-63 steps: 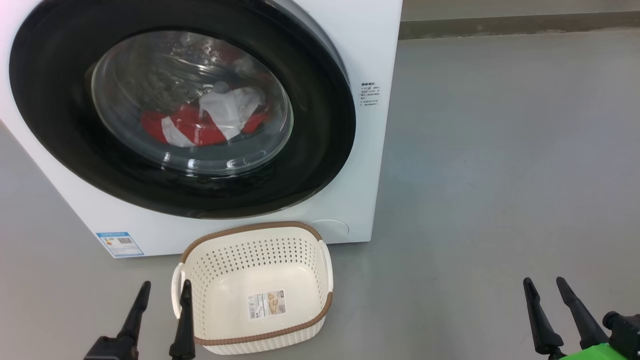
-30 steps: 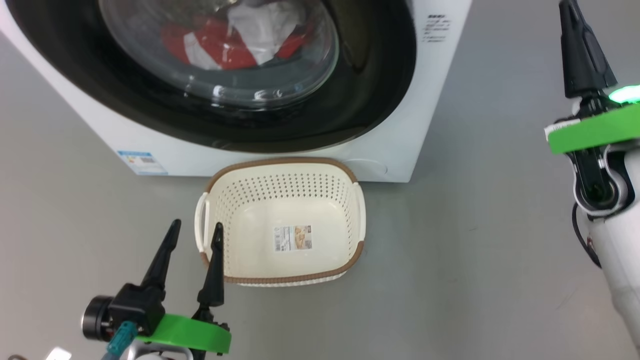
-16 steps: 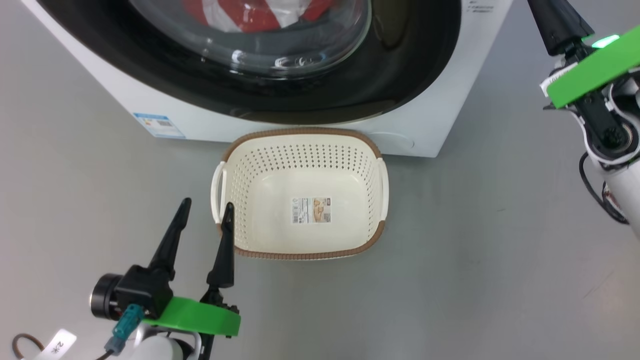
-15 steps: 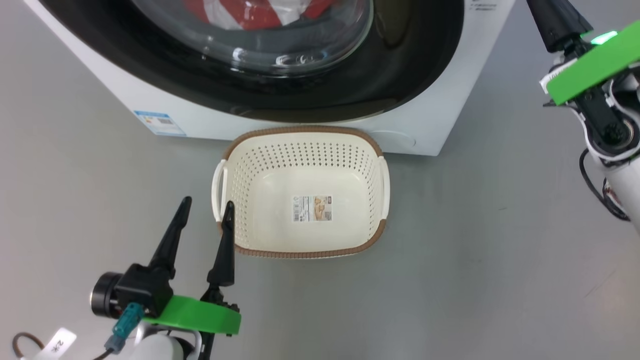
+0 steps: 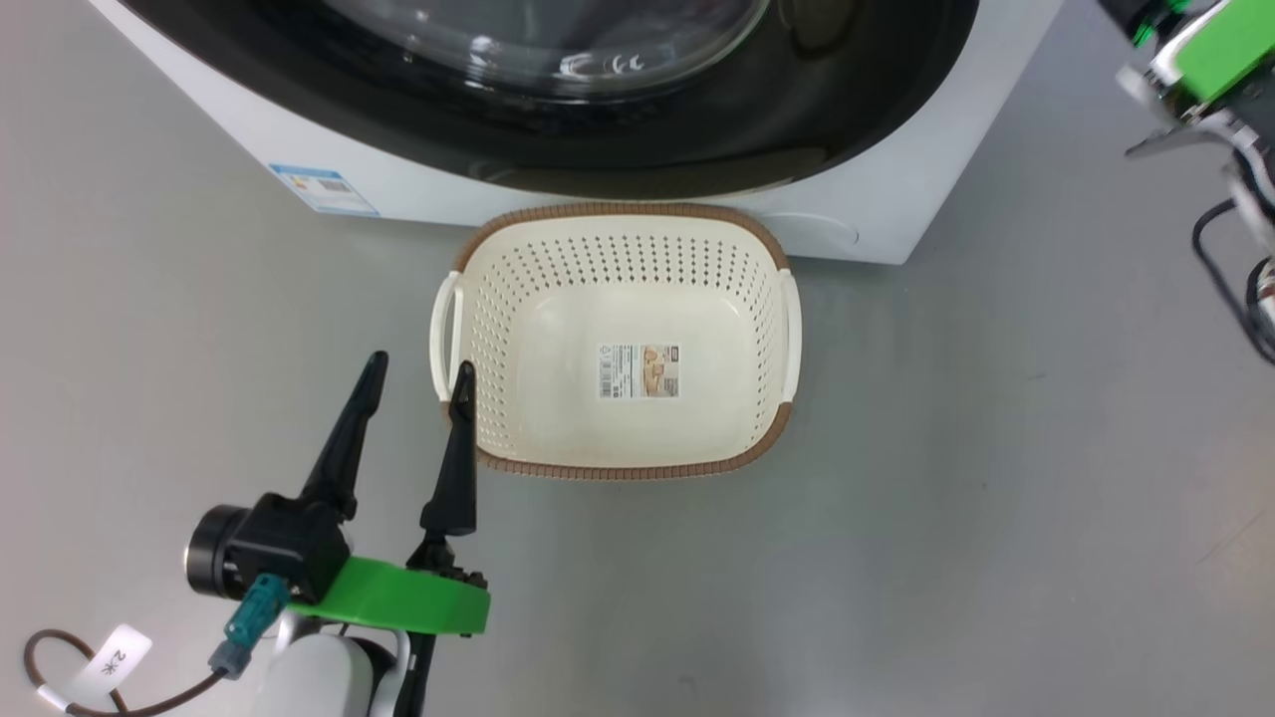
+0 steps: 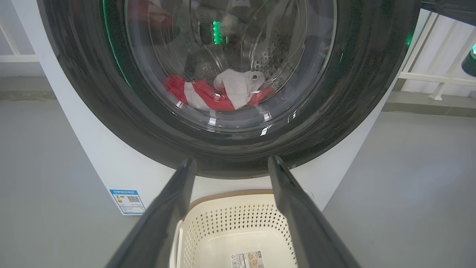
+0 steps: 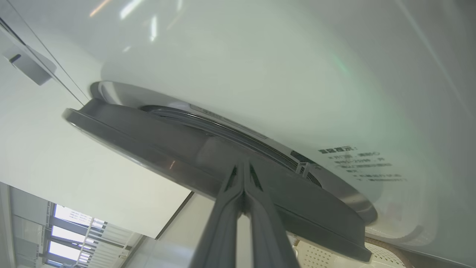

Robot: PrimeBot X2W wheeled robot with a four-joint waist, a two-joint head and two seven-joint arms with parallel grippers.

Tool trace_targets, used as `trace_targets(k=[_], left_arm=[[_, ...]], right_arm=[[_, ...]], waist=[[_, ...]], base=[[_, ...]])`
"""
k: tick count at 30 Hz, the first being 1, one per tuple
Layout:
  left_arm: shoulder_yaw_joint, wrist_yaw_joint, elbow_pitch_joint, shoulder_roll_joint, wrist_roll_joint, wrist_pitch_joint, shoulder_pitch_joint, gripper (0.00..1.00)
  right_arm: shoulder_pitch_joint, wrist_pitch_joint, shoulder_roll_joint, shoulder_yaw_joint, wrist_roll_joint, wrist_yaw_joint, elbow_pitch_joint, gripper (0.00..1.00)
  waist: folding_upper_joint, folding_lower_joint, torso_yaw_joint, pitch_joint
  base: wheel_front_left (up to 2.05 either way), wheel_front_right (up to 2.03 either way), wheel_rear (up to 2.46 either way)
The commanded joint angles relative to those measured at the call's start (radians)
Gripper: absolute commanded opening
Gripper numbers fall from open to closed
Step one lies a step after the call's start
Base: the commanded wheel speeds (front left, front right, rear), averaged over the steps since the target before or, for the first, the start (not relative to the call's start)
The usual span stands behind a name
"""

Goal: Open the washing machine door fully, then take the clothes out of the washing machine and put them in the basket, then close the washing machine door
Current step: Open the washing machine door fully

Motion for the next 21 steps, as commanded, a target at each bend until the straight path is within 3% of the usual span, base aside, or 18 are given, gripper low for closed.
trace_targets(k=[1, 10, 21], left_arm=[[0.026, 0.009, -0.029, 0.018, -0.005, -0.012, -0.026, 1.00], [0.012, 0.014, -0.039, 0.018, -0.019, -0.012, -0.064, 1.00], [-0.012, 0.026, -0.041, 0.018, -0.043, -0.012, -0.080, 1.00]], right_arm=[[-0.011, 0.034, 0.013, -0.022, 0.033, -0.001, -0.006, 0.00], [-0.093, 0.261, 0.072, -0.077, 0.135, -0.001, 0.111, 0.00], [-0.126, 0.381, 0.109, -0.107, 0.139, -0.001, 0.166, 0.00]], waist=[[0.0000, 0.0000, 0.003, 0.019], [0.0000, 0.0000, 0.010, 0.073], [0.0000, 0.0000, 0.027, 0.082]], base=[[0.00, 0.00, 0.00], [0.00, 0.00, 0.00], [0.00, 0.00, 0.00]])
